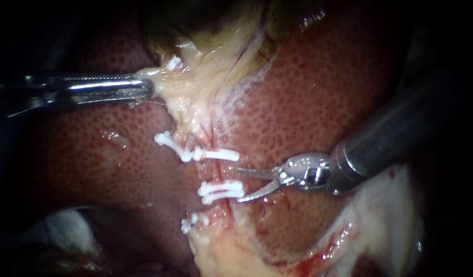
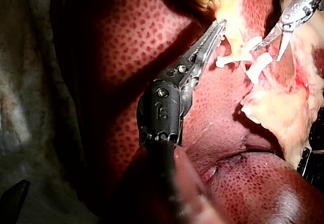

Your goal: Go to the cutting position right tube

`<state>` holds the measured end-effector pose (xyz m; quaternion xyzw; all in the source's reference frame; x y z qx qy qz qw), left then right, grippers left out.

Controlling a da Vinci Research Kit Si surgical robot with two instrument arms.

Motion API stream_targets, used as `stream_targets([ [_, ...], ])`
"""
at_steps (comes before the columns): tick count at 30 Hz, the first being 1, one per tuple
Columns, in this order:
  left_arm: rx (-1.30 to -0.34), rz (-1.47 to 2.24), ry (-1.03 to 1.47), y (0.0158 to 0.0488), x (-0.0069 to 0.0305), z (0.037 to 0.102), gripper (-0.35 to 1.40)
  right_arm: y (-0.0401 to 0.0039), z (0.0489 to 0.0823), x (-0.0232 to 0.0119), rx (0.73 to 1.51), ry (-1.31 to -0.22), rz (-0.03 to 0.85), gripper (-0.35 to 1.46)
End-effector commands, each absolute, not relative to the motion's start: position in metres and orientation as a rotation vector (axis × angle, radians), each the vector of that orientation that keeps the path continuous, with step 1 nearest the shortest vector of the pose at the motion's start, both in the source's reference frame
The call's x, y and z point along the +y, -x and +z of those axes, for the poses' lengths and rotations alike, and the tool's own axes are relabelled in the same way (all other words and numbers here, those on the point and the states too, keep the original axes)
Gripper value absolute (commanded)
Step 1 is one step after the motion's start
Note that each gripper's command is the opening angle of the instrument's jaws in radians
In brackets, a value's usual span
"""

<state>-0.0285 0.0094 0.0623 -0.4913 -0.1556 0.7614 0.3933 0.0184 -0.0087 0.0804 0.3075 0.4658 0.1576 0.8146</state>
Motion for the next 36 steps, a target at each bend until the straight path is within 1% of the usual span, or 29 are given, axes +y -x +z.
stream_targets([
  [1,-0.394,1.932,1.247,0.0286,0.0094,0.0624,-0.35,-0.0187,0.0802,-0.0086,1.002,-0.663,0.338,1.01],
  [6,-0.394,1.932,1.247,0.0287,0.0094,0.0624,-0.35,-0.0201,0.08,-0.0085,1.006,-0.672,0.339,1.01],
  [13,-0.393,1.932,1.247,0.0287,0.0094,0.0624,-0.35,-0.0216,0.0803,-0.0085,1.018,-0.677,0.342,1.09],
  [15,-0.393,1.932,1.247,0.0287,0.0094,0.0624,-0.35,-0.0218,0.0803,-0.0085,1.028,-0.685,0.341,1.09],
  [23,-0.393,1.932,1.247,0.0287,0.0094,0.0624,-0.35,-0.0221,0.0799,-0.0089,1.076,-0.748,0.319,1.09],
  [28,-0.391,1.932,1.247,0.0289,0.0093,0.0626,-0.35,-0.0229,0.0796,-0.0092,1.087,-0.782,0.322,1.08],
  [32,-0.385,1.933,1.246,0.0295,0.0089,0.0629,-0.35,-0.0235,0.0796,-0.0095,1.094,-0.801,0.323,1.13],
  [36,-0.379,1.932,1.244,0.0298,0.0088,0.0631,-0.35,-0.024,0.0798,-0.01,1.093,-0.822,0.317,1.13],
])
